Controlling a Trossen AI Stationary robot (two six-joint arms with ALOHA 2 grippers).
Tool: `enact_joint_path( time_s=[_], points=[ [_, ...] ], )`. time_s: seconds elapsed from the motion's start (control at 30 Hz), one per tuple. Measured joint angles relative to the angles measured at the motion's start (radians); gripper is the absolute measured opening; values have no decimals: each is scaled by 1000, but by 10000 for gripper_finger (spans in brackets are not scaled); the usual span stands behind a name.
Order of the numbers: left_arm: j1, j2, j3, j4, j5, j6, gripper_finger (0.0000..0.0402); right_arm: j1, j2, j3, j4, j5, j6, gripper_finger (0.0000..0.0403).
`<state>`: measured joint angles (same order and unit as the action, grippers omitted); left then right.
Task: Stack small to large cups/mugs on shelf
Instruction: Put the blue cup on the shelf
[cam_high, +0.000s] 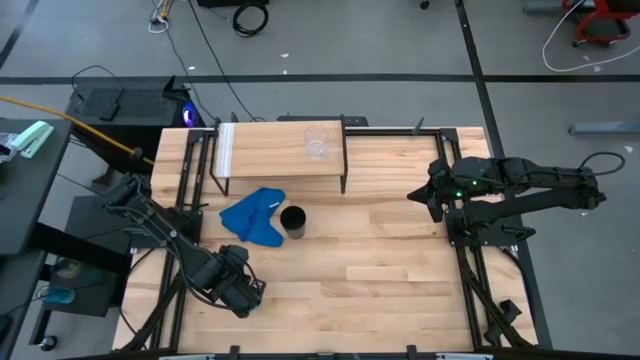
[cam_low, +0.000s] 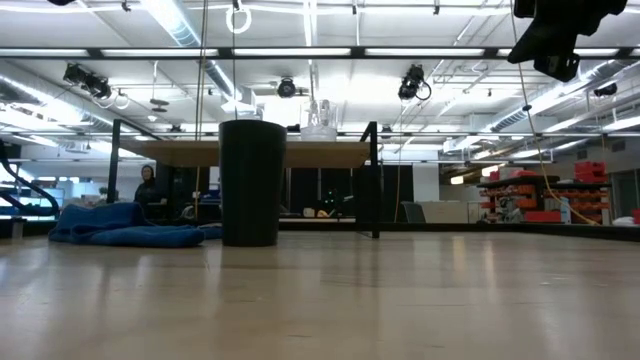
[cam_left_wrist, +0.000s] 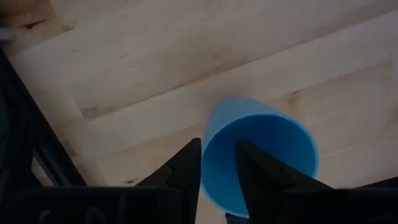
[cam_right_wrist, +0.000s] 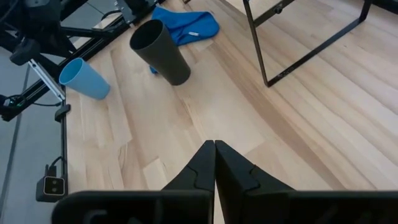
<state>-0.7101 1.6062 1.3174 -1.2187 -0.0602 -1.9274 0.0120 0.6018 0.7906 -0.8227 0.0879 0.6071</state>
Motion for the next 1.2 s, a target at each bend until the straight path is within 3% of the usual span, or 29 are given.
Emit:
enact_joint_path(
  time_s=[1.2],
  points=[
    [-18,106,-1,38,79,-60,108,0,0,0,-4,-1,0,14]
  ],
)
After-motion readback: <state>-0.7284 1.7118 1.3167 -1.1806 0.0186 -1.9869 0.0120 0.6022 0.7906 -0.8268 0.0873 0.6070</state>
